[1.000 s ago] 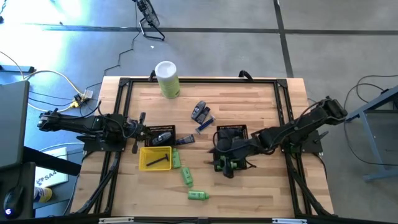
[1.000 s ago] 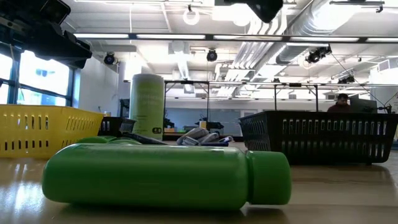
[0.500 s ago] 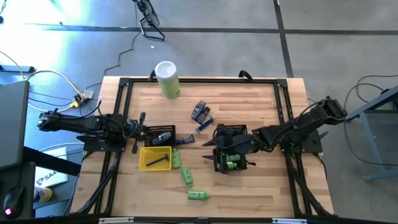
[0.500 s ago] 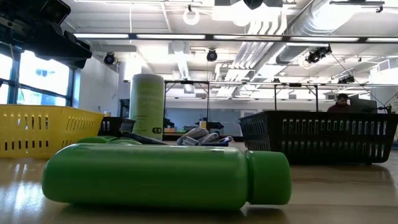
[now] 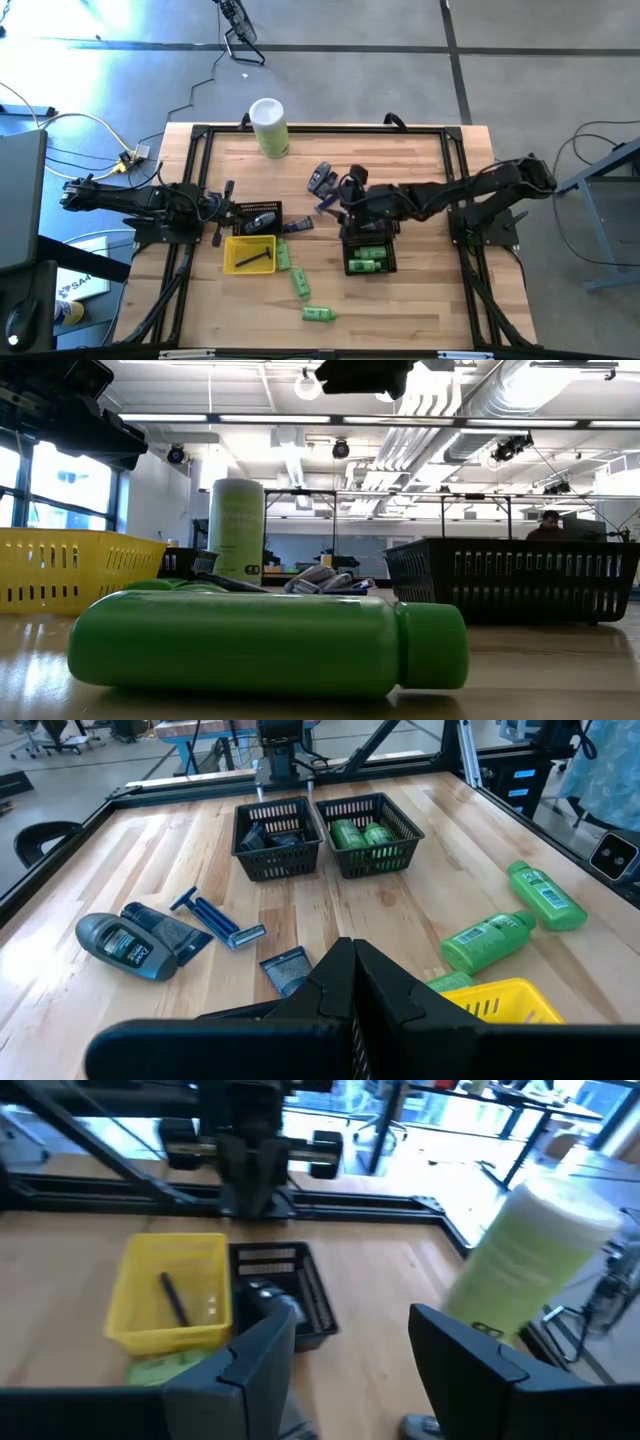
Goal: Pick & Place Travel size toiletries
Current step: Put the bottom blue razor into the yellow bin
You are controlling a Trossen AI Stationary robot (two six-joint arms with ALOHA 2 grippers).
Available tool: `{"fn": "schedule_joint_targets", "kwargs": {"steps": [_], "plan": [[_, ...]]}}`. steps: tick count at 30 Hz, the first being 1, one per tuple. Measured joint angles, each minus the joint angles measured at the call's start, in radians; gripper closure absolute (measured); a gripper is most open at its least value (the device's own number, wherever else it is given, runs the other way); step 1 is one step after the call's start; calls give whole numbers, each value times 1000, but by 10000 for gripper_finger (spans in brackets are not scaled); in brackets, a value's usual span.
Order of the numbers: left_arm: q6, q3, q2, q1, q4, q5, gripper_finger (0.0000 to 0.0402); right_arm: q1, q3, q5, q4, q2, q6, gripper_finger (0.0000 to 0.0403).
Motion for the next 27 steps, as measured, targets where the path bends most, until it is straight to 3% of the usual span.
{"fn": "schedule_joint_targets", "kwargs": {"steps": [16,27], "plan": [[0,0,0,0,0,0,402,-21,0,-79,-38,1,1,215],[0,0,0,0,0,0,402,-19,0,-64,-83,1,0,223]]}}
